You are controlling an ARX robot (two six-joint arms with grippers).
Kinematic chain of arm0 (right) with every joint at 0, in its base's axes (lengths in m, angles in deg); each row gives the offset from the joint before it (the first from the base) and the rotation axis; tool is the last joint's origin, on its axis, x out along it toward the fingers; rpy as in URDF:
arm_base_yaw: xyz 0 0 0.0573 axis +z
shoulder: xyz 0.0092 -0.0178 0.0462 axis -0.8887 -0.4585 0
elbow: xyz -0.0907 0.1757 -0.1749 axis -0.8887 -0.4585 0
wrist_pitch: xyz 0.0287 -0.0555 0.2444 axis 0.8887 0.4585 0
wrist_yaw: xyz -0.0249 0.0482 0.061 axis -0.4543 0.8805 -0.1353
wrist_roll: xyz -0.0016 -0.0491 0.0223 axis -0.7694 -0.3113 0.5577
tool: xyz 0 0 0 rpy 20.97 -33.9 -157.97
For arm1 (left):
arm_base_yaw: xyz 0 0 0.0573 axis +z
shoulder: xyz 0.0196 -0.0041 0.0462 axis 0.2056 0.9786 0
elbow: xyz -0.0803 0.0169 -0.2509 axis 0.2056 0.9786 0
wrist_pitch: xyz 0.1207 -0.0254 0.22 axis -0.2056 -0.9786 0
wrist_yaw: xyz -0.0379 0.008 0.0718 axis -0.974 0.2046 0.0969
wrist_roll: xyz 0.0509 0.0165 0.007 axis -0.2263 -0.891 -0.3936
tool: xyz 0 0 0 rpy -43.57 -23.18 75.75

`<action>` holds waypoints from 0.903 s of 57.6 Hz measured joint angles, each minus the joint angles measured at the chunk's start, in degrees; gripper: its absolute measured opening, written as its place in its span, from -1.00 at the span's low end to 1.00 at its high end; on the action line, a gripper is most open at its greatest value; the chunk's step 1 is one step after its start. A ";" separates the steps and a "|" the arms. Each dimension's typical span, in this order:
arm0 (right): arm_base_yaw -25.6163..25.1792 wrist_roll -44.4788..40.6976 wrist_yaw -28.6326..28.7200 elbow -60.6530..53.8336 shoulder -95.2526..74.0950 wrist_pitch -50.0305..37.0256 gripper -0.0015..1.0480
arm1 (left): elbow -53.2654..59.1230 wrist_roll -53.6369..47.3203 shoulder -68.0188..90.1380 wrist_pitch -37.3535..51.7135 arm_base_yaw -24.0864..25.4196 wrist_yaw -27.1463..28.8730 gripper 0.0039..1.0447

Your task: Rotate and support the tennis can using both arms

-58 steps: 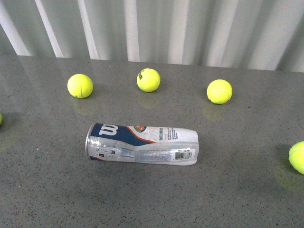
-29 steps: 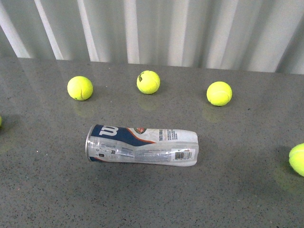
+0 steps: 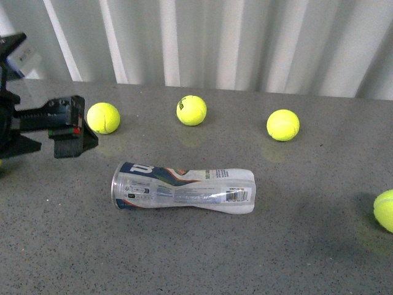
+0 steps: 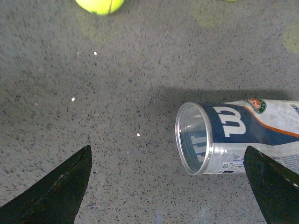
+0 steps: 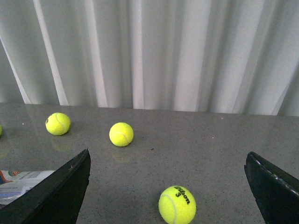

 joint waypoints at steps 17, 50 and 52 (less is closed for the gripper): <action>0.00 0.00 0.00 0.00 0.00 0.00 0.86 | -1.11 5.27 9.88 5.95 2.10 -1.75 0.87; 0.00 0.00 0.00 0.00 0.00 0.00 0.86 | 4.13 24.57 16.68 27.65 -4.44 -14.99 0.87; 0.00 0.00 0.00 0.00 0.00 0.00 0.86 | 4.39 25.57 17.14 29.07 -4.90 -15.23 0.87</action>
